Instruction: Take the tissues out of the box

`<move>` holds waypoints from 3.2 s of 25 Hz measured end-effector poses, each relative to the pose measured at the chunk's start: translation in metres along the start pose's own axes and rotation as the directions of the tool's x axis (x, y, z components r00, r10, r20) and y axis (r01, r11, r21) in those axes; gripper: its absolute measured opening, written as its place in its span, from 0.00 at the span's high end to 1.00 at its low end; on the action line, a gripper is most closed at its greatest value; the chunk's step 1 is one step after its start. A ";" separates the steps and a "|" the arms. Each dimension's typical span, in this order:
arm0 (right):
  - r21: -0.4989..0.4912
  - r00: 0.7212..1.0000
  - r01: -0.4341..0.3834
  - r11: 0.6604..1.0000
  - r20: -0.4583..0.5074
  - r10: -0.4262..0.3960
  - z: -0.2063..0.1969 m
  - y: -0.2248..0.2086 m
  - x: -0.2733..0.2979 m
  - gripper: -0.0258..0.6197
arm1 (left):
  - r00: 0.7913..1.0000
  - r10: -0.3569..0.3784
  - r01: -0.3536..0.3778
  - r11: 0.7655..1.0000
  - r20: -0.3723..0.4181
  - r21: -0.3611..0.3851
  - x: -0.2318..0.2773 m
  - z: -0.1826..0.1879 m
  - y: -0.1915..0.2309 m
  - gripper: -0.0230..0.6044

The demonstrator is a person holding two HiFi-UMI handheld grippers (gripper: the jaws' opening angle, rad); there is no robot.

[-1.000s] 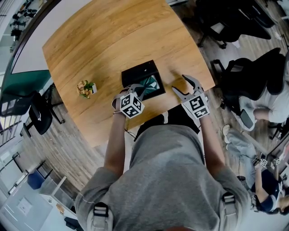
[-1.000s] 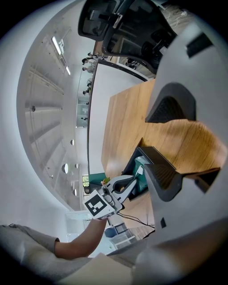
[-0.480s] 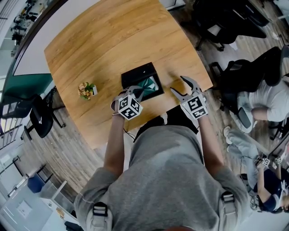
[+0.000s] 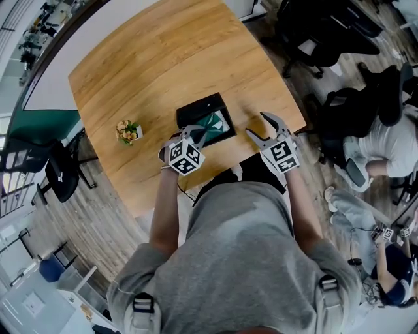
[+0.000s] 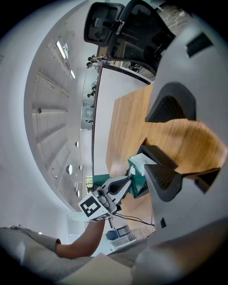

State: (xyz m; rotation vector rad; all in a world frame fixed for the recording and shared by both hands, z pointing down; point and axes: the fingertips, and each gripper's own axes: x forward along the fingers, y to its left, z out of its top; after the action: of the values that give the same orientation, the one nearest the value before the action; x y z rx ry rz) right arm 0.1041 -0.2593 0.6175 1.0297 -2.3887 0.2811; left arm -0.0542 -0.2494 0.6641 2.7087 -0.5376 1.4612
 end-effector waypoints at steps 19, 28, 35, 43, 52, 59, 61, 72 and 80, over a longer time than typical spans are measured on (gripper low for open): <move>0.000 0.998 0.031 1.000 0.058 -0.030 0.012 0.035 -0.017 0.50 | 0.996 0.058 -0.062 0.997 0.064 0.055 -0.051 0.021 -0.007 0.93; -0.033 0.997 0.028 0.999 0.073 -0.025 0.021 0.069 -0.019 0.50 | 0.989 0.101 -0.110 0.991 0.112 0.077 -0.091 0.026 -0.019 0.93; -0.054 0.996 0.025 0.998 0.083 -0.021 0.025 0.090 -0.023 0.50 | 0.981 0.143 -0.156 0.983 0.128 0.100 -0.121 0.025 -0.027 0.93; -0.059 0.997 0.021 0.998 0.077 -0.017 0.017 0.102 -0.027 0.52 | 0.975 0.178 -0.195 0.973 0.131 0.127 -0.143 0.023 -0.037 0.93; -0.086 0.997 0.001 0.996 0.073 0.006 0.018 0.109 -0.022 0.53 | 0.964 0.221 -0.239 0.964 0.148 0.119 -0.163 0.025 -0.039 0.93; -0.105 0.997 -0.008 0.994 0.080 0.016 0.026 0.115 -0.017 0.53 | 0.959 0.240 -0.257 0.960 0.148 0.110 -0.173 0.022 -0.037 0.93; -0.110 0.996 -0.010 0.994 0.082 0.019 0.028 0.117 -0.016 0.53 | 0.959 0.243 -0.260 0.960 0.148 0.108 -0.175 0.020 -0.037 0.93; -0.118 0.997 -0.008 0.993 0.069 0.016 0.026 0.123 -0.016 0.54 | 0.959 0.245 -0.260 0.961 0.146 0.096 -0.178 0.012 -0.037 0.93; -0.117 0.998 -0.006 0.993 0.064 0.014 0.027 0.124 -0.015 0.55 | 0.959 0.244 -0.259 0.961 0.145 0.095 -0.180 0.011 -0.036 0.93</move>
State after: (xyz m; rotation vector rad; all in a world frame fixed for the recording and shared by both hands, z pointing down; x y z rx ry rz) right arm 0.0123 -0.1750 0.5883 0.9875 -2.4372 0.1110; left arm -0.1246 -0.1654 0.5170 2.9322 -0.8620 1.4077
